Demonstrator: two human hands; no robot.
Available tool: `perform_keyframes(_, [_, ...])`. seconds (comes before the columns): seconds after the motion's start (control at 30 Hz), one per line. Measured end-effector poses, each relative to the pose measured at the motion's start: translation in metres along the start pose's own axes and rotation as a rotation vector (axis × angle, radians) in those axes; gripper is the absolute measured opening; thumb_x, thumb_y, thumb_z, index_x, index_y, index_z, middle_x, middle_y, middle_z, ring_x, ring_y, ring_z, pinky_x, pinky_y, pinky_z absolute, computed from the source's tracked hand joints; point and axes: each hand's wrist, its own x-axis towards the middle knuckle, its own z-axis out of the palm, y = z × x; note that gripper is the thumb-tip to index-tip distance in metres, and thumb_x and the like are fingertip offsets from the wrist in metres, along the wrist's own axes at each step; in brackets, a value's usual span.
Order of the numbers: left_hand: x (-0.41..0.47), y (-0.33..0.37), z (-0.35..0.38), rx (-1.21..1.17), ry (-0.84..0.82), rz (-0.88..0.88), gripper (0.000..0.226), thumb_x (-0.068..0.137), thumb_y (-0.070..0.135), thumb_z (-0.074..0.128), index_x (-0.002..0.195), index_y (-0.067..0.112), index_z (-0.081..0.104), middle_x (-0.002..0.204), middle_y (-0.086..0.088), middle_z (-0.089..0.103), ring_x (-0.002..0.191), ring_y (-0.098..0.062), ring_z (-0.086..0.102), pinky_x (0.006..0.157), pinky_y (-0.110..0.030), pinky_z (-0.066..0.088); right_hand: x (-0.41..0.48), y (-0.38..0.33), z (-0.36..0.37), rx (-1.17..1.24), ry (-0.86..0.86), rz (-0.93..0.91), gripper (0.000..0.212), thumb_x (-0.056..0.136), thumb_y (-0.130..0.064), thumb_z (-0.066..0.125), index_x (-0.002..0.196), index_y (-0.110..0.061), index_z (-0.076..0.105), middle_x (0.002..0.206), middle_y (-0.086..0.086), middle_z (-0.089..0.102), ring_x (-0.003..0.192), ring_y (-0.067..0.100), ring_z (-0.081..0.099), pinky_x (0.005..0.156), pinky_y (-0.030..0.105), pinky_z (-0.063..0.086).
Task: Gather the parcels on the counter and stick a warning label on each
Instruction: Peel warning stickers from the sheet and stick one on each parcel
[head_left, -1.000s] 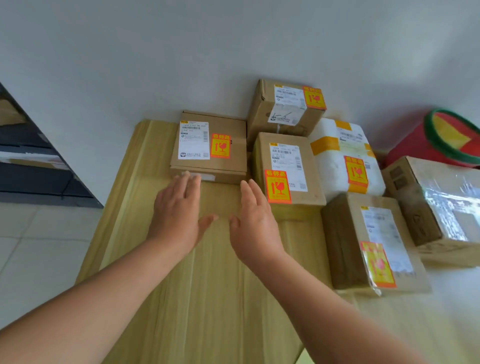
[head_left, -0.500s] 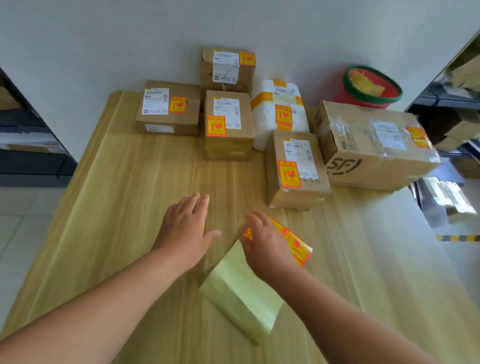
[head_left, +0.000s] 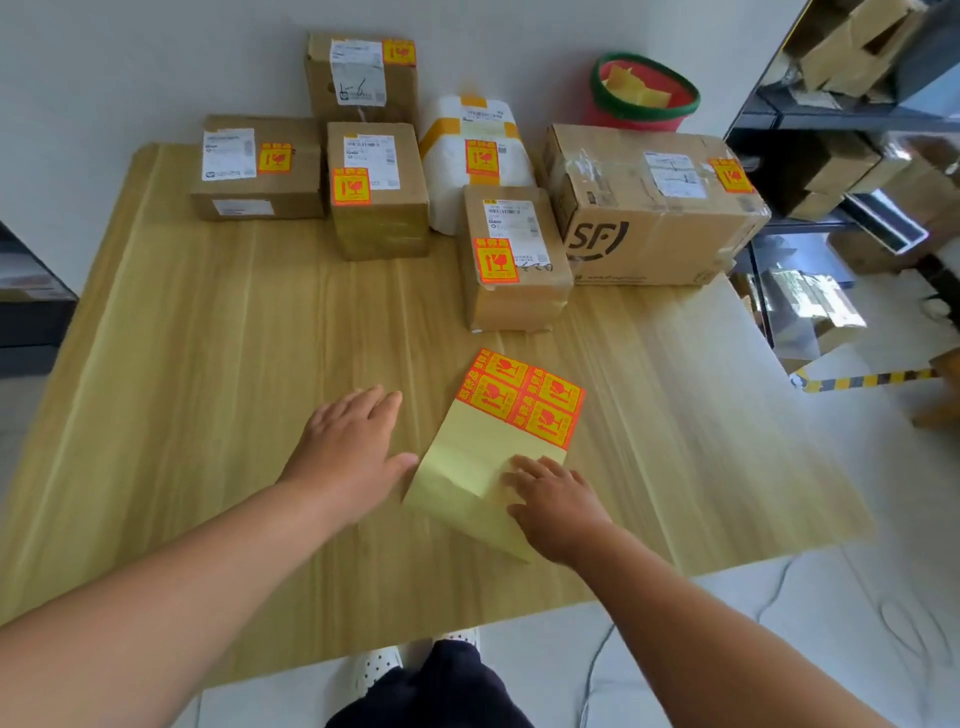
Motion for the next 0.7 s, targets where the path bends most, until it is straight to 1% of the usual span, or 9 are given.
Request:
perform_keyframes(0.13, [-0.004, 0.01, 0.006, 0.015, -0.023, 0.048, 0.071, 0.094, 0.05, 0.042, 0.15, 0.019, 0.012, 0.159, -0.002, 0.011, 0.145, -0.019, 0.008, 0.116, -0.037, 0.009, -0.013, 0.041, -0.011, 0.023, 0.017, 0.232, 0.05, 0.097, -0.029, 0.034, 0.147, -0.023, 0.031, 0.157, -0.007, 0.019, 0.145, 0.024, 0.011, 0.116, 0.042, 0.014])
perform_keyframes(0.2, [-0.003, 0.018, 0.008, 0.012, -0.021, 0.072, 0.07, 0.094, 0.05, 0.042, 0.15, 0.02, 0.012, 0.159, -0.001, 0.011, 0.145, -0.019, 0.008, 0.116, -0.037, 0.009, -0.016, 0.044, -0.015, 0.093, 0.11, 0.334, 0.048, 0.096, -0.027, 0.037, 0.144, -0.021, 0.036, 0.157, -0.001, 0.021, 0.144, 0.026, 0.015, 0.115, 0.042, 0.019])
perform_keyframes(0.27, [0.0, 0.028, 0.009, 0.002, -0.016, 0.08, 0.07, 0.094, 0.05, 0.042, 0.15, 0.02, 0.012, 0.159, -0.001, 0.011, 0.145, -0.02, 0.007, 0.116, -0.038, 0.009, -0.011, 0.027, -0.015, 0.232, 0.264, 0.374, 0.047, 0.094, -0.025, 0.045, 0.14, -0.018, 0.04, 0.156, 0.007, 0.023, 0.14, 0.029, 0.024, 0.112, 0.041, 0.028])
perform_keyframes(0.33, [0.004, 0.037, 0.01, 0.008, -0.014, 0.076, 0.071, 0.093, 0.051, 0.042, 0.15, 0.021, 0.013, 0.159, -0.001, 0.011, 0.145, -0.02, 0.007, 0.115, -0.037, 0.008, -0.002, -0.001, -0.008, 0.381, 0.351, 0.344, 0.051, 0.094, -0.03, 0.049, 0.141, -0.015, 0.037, 0.158, 0.009, 0.016, 0.14, 0.031, 0.023, 0.111, 0.041, 0.028])
perform_keyframes(0.37, [0.007, 0.041, 0.011, 0.014, -0.013, 0.068, 0.071, 0.093, 0.051, 0.042, 0.15, 0.021, 0.013, 0.159, -0.001, 0.011, 0.145, -0.02, 0.007, 0.115, -0.037, 0.009, 0.004, -0.015, -0.002, 0.416, 0.348, 0.306, 0.056, 0.094, -0.037, 0.048, 0.144, -0.016, 0.031, 0.159, 0.008, 0.008, 0.143, 0.03, 0.016, 0.113, 0.042, 0.023])
perform_keyframes(0.47, [0.017, 0.05, 0.015, 0.045, -0.005, 0.027, 0.071, 0.093, 0.052, 0.042, 0.15, 0.021, 0.015, 0.158, -0.001, 0.013, 0.145, -0.02, 0.008, 0.114, -0.036, 0.01, 0.017, -0.038, 0.023, 0.287, 0.175, 0.17, 0.073, 0.093, -0.058, 0.033, 0.151, -0.024, 0.003, 0.159, 0.0, -0.014, 0.145, 0.026, -0.013, 0.115, 0.045, 0.002])
perform_keyframes(0.5, [0.021, 0.053, 0.017, 0.055, -0.006, 0.012, 0.071, 0.093, 0.052, 0.042, 0.15, 0.021, 0.015, 0.158, -0.001, 0.013, 0.145, -0.02, 0.009, 0.114, -0.036, 0.01, 0.02, -0.032, 0.031, 0.203, 0.122, 0.132, 0.076, 0.093, -0.062, 0.029, 0.151, -0.026, -0.004, 0.158, -0.002, -0.019, 0.144, 0.025, -0.019, 0.115, 0.046, -0.005])
perform_keyframes(0.57, [0.028, 0.061, 0.022, 0.065, -0.015, -0.024, 0.071, 0.093, 0.053, 0.042, 0.15, 0.02, 0.015, 0.158, -0.001, 0.013, 0.145, -0.02, 0.009, 0.115, -0.036, 0.01, 0.025, -0.007, 0.036, 0.08, 0.098, 0.055, 0.078, 0.091, -0.064, 0.026, 0.149, -0.03, -0.013, 0.155, -0.006, -0.025, 0.141, 0.022, -0.026, 0.112, 0.047, -0.013])
perform_keyframes(0.7, [0.048, 0.096, 0.034, 0.059, -0.056, -0.053, 0.071, 0.093, 0.052, 0.04, 0.15, 0.02, 0.013, 0.159, -0.001, 0.012, 0.145, -0.02, 0.008, 0.116, -0.037, 0.01, 0.035, 0.078, 0.014, -0.03, 0.083, -0.013, 0.075, 0.091, -0.064, 0.026, 0.147, -0.035, -0.015, 0.154, -0.011, -0.025, 0.141, 0.02, -0.026, 0.109, 0.049, -0.019])
